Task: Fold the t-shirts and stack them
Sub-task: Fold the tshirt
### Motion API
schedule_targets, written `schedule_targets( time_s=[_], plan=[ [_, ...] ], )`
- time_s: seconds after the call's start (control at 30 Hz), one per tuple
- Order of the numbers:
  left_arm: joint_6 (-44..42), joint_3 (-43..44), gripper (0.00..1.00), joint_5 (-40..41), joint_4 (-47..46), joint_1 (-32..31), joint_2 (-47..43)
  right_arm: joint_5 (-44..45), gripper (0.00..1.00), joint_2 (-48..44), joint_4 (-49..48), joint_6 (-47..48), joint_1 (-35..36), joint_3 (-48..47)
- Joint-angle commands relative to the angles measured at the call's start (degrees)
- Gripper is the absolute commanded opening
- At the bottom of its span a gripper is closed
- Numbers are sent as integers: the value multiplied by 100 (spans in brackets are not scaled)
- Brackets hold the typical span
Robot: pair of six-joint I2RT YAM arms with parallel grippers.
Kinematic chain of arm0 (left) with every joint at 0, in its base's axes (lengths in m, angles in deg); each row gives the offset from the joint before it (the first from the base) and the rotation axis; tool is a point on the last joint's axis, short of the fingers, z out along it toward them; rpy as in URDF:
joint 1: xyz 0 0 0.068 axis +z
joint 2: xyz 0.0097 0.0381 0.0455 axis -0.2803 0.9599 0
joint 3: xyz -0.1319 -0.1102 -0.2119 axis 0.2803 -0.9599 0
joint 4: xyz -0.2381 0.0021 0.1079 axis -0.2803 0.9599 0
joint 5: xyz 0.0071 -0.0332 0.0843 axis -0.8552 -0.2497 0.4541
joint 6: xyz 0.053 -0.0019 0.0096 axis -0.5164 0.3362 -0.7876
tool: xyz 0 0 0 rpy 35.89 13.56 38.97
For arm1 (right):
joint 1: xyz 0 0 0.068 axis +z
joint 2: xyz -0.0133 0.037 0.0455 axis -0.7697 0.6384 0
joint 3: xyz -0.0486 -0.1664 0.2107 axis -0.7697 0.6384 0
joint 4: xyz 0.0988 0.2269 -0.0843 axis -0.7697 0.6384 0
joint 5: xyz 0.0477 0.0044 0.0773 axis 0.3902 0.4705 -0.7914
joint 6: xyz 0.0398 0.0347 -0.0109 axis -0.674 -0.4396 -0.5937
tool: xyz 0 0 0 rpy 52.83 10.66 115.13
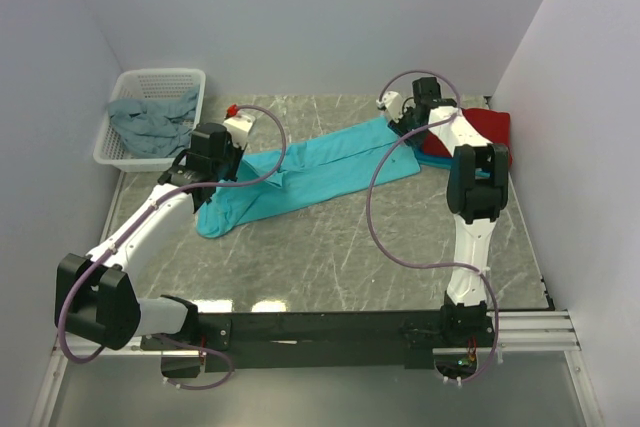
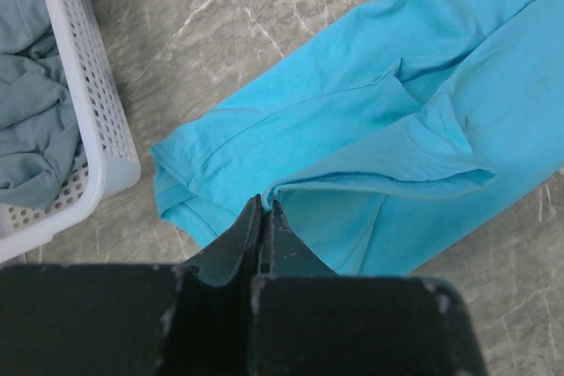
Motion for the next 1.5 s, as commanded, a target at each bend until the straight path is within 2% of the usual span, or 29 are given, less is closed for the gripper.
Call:
schedule_targets(
  time_s=[0.0,0.2,0.33,0.57,1.47],
  plan=[
    [-42,288,0,-41,-92,37,-129,-56,39,-465,-465,-575,56,-65],
    [-59,358,0,-32,-57,46,-24,-916,41,-1088,-123,-856,47,92],
    [-85,402,0,29,-74,55,117,-1803,42,-1704,-245,-1112,56,820],
    [-226,718,0,144,-57,73,530,-2385,44,-2267,-404,-1341,56,1595],
    [-1158,2098,0,30,-4,81,2235,-2553,45,-2232,-413,-1288,21,1886]
  ],
)
